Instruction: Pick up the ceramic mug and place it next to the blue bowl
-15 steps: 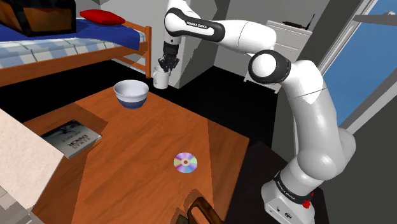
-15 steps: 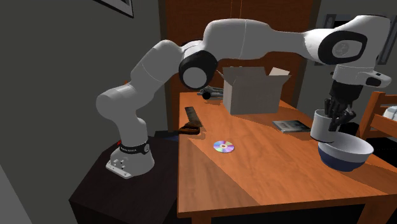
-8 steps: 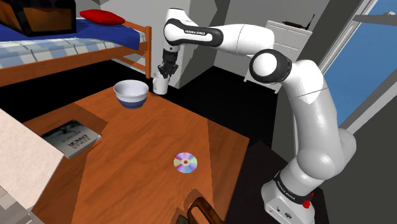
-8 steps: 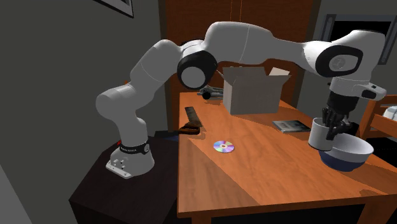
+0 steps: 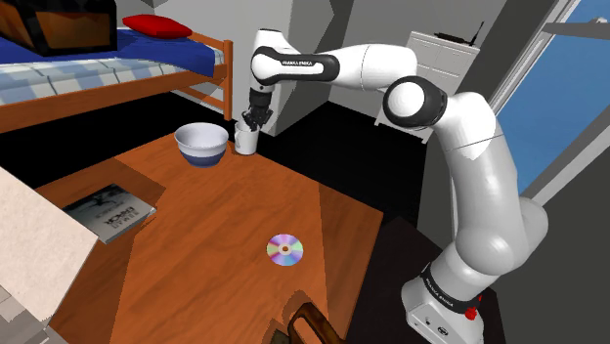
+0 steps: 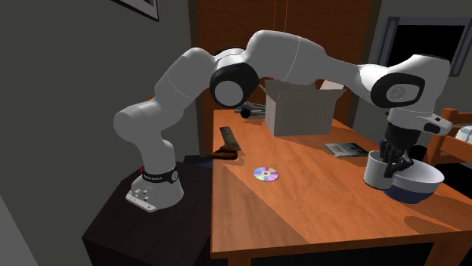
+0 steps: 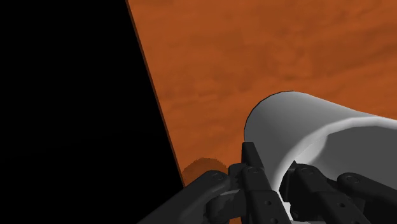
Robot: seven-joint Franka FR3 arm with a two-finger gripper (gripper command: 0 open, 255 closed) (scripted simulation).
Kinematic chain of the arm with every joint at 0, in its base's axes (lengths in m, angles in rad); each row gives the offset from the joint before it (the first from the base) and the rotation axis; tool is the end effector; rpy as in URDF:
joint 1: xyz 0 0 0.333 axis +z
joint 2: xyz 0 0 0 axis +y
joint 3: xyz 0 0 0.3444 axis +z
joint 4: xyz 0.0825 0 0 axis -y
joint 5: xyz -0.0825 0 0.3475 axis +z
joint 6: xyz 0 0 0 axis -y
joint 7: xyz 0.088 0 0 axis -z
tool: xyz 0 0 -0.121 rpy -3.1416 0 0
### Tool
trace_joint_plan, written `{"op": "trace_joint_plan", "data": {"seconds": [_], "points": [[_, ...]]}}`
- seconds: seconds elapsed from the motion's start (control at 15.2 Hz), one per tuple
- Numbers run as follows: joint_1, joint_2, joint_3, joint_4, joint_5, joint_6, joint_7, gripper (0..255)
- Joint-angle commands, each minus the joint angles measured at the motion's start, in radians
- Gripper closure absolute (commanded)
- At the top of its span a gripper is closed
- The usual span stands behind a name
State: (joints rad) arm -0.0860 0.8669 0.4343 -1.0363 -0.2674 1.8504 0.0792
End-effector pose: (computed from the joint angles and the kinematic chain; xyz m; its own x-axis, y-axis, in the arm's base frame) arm 0.7443 0.1191 0.3618 0.9800 0.1989 0.0048 0.1987 -0.9776 -0.0697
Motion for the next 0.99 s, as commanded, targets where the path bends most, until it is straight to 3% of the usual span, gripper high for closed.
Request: {"op": "trace_joint_plan", "data": {"seconds": [0.0,0.92], "points": [[-0.003,0.007,-0.002,-0.018,-0.002,0.026,0.000,255],[-0.006,0.071,-0.018,-0.087,-0.022,0.155,0.007,255]]}}
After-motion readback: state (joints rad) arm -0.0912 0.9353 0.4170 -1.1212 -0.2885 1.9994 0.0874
